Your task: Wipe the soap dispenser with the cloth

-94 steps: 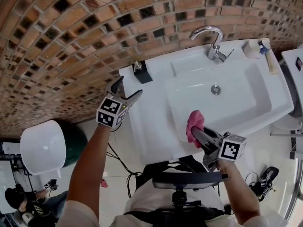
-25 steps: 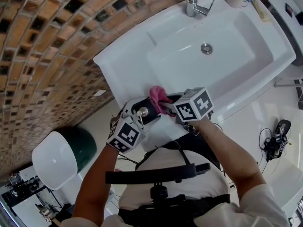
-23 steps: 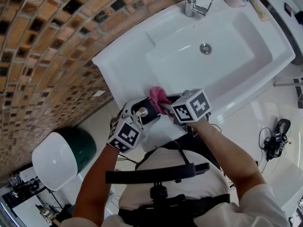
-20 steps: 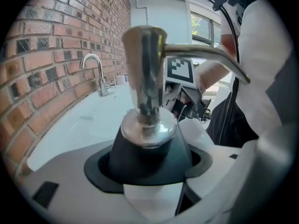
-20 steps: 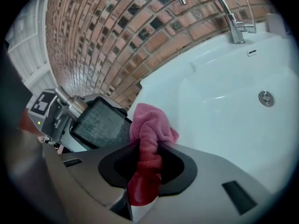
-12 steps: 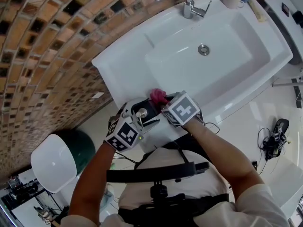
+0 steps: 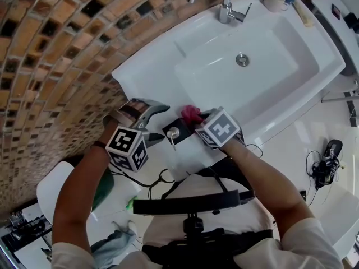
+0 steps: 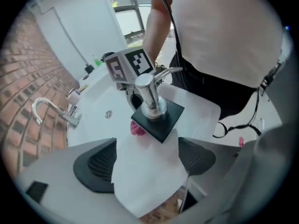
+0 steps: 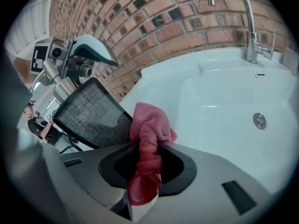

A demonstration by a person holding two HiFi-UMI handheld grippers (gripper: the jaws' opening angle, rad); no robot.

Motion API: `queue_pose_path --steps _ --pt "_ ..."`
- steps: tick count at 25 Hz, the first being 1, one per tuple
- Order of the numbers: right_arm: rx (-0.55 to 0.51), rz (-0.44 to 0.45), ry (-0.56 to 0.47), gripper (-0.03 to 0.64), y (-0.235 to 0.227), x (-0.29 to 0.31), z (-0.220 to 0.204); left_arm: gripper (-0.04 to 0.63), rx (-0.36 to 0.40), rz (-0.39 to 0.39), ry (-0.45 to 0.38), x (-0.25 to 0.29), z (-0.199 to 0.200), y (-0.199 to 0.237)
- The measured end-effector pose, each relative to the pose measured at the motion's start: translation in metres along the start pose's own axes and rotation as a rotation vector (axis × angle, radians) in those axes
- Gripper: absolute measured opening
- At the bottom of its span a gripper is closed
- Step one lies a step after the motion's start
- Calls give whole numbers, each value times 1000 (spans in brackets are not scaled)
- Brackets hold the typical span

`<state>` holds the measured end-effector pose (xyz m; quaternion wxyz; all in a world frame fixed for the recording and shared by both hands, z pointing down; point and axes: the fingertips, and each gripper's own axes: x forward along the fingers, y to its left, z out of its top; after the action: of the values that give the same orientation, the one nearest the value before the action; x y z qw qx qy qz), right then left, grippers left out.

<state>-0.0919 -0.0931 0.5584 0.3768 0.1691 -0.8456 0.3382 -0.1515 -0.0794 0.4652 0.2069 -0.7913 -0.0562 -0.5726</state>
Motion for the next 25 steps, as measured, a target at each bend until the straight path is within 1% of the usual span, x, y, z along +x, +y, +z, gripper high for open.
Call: queue_pose_path --steps 2,3,5,7,9,11,13,15,19,22,23,25 --pt "4 0 -4 118 2 1 1 426 144 -48 12 7 2 0" --pt "5 -1 -4 118 2 2 1 426 203 -70 8 11 5 -2" --pt "8 -4 -2 118 3 2 1 428 285 -112 -16 21 15 -8" --pt "11 -13 -1 118 2 1 1 428 318 -156 -48 29 26 -16" --pt "13 -23 -1 118 2 1 1 428 296 -205 -92 32 39 -25" --pt "9 -29 -2 118 2 1 1 422 220 -228 -137 33 51 -31" --pt "5 -35 -6 118 2 0 0 404 107 -215 -173 35 57 -32" --pt "11 -38 -18 118 1 -1 0 390 -23 -187 -191 35 58 -33" --pt "47 -50 -72 118 -1 -5 5 384 -274 -55 -189 32 50 -24" --pt "48 -66 -129 118 -2 -17 13 380 -466 30 -187 31 46 -12" --pt "55 -71 -151 118 -2 -22 17 379 -516 54 -189 31 46 -9" --pt "87 -75 -196 118 -3 -32 21 376 -579 90 -184 30 46 -6"
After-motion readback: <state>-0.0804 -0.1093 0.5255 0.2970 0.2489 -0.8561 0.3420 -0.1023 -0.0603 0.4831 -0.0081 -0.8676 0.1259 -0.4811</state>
